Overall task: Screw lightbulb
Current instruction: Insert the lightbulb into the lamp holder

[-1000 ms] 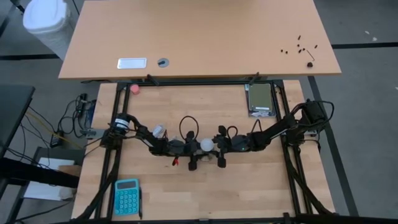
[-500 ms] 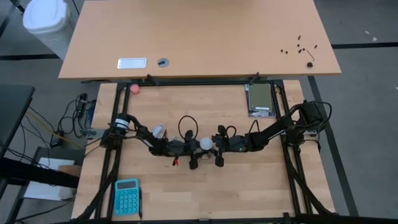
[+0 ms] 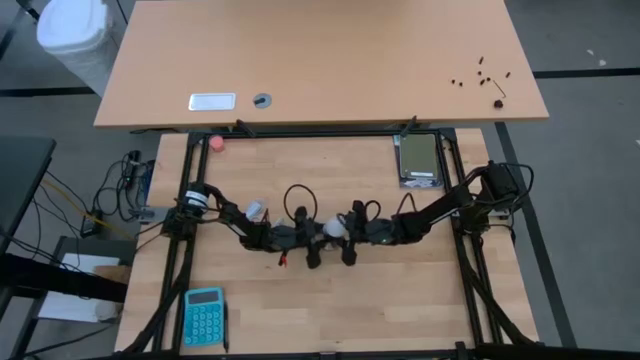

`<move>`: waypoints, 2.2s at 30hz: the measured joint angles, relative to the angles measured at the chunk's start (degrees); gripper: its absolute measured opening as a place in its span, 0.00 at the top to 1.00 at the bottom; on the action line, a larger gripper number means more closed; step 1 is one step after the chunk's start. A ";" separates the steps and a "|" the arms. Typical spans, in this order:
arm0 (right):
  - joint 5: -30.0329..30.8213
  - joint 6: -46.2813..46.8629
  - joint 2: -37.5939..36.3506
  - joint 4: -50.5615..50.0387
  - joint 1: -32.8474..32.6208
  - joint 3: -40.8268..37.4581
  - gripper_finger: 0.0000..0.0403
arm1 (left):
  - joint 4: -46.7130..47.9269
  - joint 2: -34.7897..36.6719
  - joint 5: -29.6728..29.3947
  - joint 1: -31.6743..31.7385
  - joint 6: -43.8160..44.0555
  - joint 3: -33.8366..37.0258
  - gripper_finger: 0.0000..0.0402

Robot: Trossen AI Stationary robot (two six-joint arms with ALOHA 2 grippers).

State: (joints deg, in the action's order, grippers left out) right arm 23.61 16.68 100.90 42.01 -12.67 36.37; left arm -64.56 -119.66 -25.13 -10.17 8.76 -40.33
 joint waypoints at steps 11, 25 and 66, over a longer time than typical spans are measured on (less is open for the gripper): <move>3.20 1.35 0.94 -11.40 0.32 6.91 0.39 | 3.50 -0.02 -2.73 0.04 3.93 -2.41 0.53; -1.68 1.44 -4.33 -19.03 2.08 6.81 0.39 | 4.33 0.09 -2.91 -0.04 3.42 -2.37 0.53; -11.12 0.27 -5.44 -34.66 5.58 13.04 0.39 | 4.40 0.09 -2.41 -0.11 2.40 -2.28 0.53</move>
State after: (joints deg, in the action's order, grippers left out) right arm 12.49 16.95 95.46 7.35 -7.09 49.41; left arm -60.16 -119.57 -27.54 -10.28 11.16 -42.61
